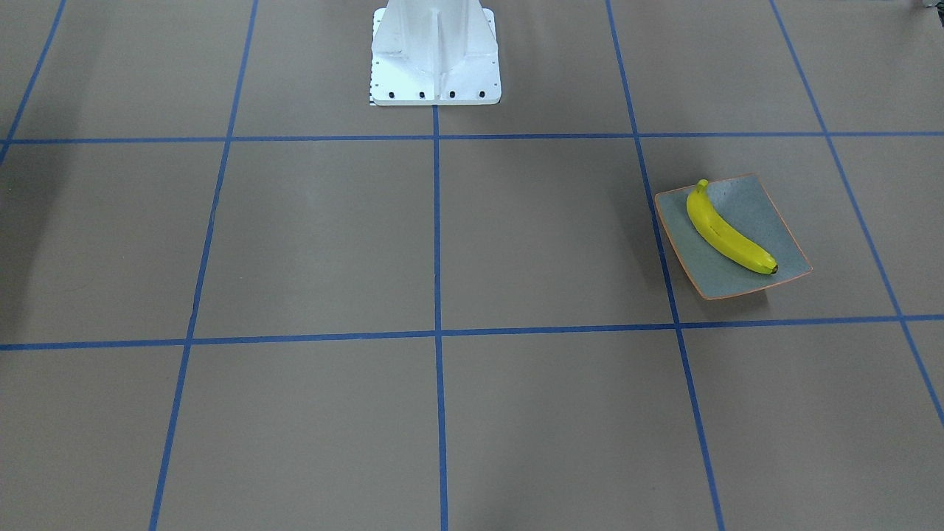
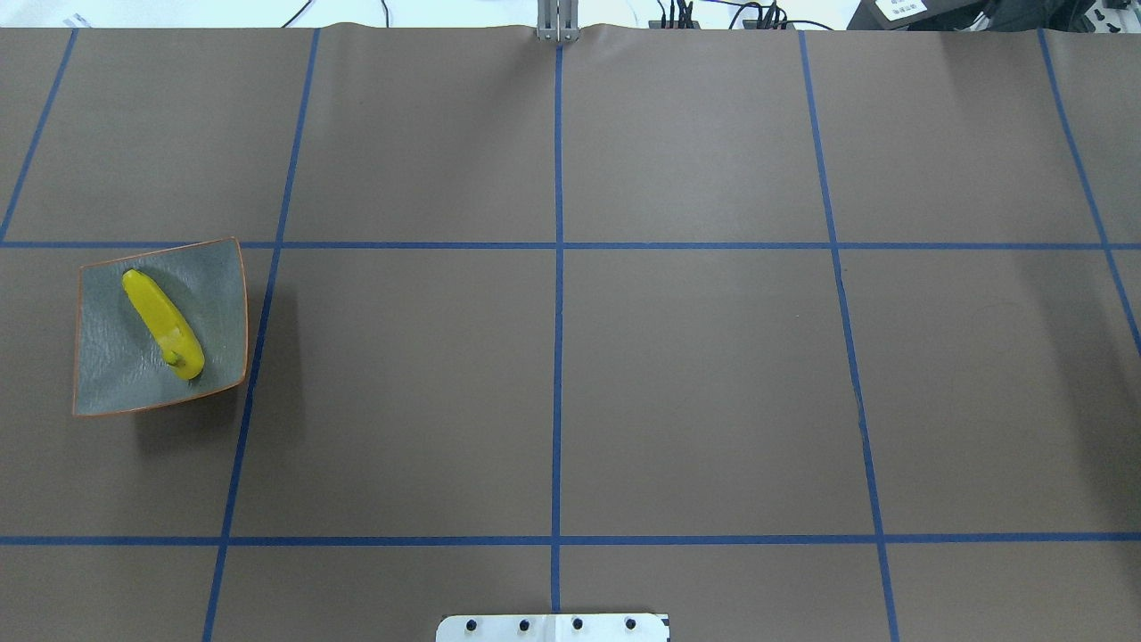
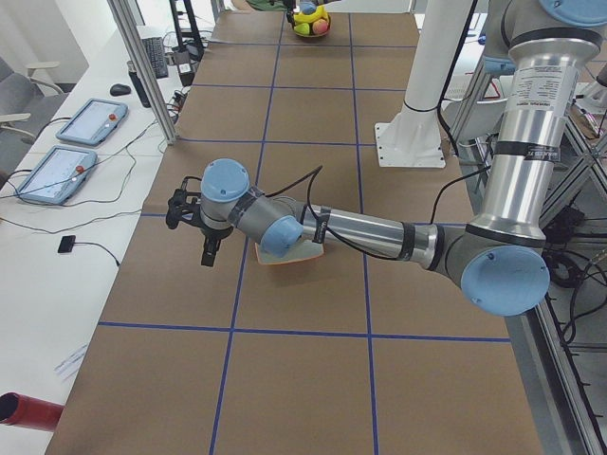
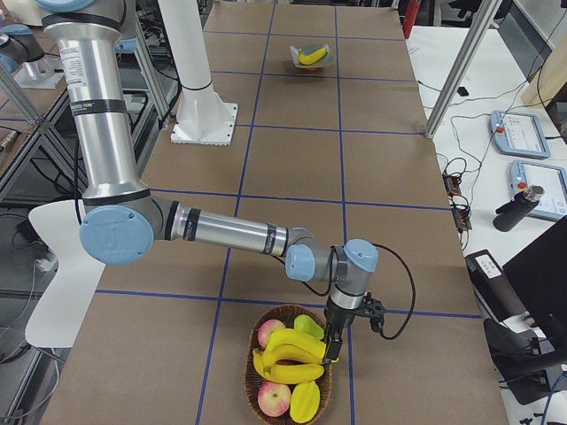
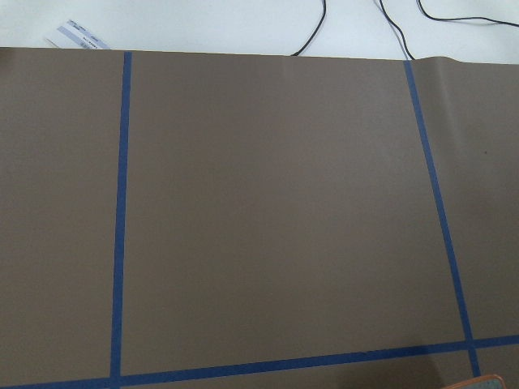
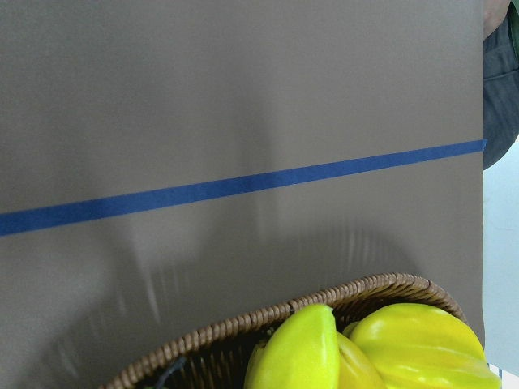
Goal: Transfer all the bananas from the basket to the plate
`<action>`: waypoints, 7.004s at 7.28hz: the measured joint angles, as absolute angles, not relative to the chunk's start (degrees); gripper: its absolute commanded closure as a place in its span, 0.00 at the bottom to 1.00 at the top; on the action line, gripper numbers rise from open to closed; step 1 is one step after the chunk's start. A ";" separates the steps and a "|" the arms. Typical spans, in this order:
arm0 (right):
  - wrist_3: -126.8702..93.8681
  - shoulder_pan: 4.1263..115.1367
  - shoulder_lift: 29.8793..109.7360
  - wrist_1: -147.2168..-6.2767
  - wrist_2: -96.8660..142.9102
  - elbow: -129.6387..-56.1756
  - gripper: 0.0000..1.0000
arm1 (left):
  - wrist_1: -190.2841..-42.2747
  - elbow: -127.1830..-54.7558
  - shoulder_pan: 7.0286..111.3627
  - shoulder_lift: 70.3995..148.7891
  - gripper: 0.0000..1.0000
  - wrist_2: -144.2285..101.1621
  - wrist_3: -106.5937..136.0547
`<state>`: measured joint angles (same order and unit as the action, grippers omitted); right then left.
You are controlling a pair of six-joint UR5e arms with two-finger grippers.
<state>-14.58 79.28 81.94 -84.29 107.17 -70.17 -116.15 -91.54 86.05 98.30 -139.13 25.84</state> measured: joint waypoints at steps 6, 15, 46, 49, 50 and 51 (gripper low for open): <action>-14.49 79.26 82.92 -82.43 107.13 -68.72 0.71 | -116.11 -91.94 85.66 98.50 0.00 -139.16 25.84; -7.85 85.97 82.10 -88.02 107.98 -74.09 1.00 | -115.93 -90.79 85.49 99.74 0.00 -139.22 26.10; -104.51 44.98 36.12 -90.14 127.14 -92.74 1.00 | -141.84 -96.68 51.15 125.58 0.00 -140.22 102.50; -104.61 45.68 36.04 -89.83 129.10 -94.00 1.00 | -142.26 -97.21 50.71 125.87 0.00 -140.19 103.64; -104.90 45.74 36.05 -89.22 129.14 -94.02 1.00 | -142.73 -97.48 50.39 126.10 0.00 -140.12 104.96; -105.41 45.77 36.12 -88.50 129.13 -94.03 1.00 | -143.35 -97.61 49.82 126.22 0.00 -139.96 106.14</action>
<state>-105.41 45.77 36.12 -88.50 129.13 -94.03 -143.35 -97.61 49.82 126.22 -139.96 106.14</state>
